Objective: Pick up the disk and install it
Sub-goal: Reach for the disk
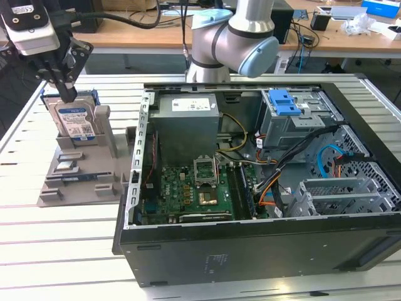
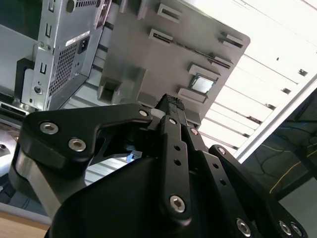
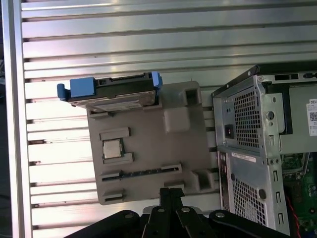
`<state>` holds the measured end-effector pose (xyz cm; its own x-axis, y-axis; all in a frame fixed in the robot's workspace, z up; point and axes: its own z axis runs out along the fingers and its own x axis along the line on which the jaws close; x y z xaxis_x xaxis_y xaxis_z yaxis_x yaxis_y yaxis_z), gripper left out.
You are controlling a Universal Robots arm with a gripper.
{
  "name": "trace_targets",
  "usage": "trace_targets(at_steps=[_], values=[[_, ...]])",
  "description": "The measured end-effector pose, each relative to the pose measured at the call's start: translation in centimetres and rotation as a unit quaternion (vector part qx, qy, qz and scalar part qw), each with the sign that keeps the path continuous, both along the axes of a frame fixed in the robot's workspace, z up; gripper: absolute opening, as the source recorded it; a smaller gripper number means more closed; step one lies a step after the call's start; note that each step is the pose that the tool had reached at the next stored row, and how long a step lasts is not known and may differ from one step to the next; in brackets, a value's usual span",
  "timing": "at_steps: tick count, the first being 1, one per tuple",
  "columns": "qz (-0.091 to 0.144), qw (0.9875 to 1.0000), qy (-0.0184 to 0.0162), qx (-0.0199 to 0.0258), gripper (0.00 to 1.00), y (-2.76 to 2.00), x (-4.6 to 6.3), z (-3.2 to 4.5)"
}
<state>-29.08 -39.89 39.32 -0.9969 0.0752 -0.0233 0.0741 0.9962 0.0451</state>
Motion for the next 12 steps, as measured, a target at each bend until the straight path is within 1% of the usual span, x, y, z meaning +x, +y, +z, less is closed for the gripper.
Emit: trace_targets(at_steps=[5, 12], values=[[0.0, 1.0, 0.0, 0.0, 0.11, 0.0, -0.9, 0.0], [0.0, 1.0, 0.0, 0.0, 0.11, 0.0, -2.4, 0.0]])
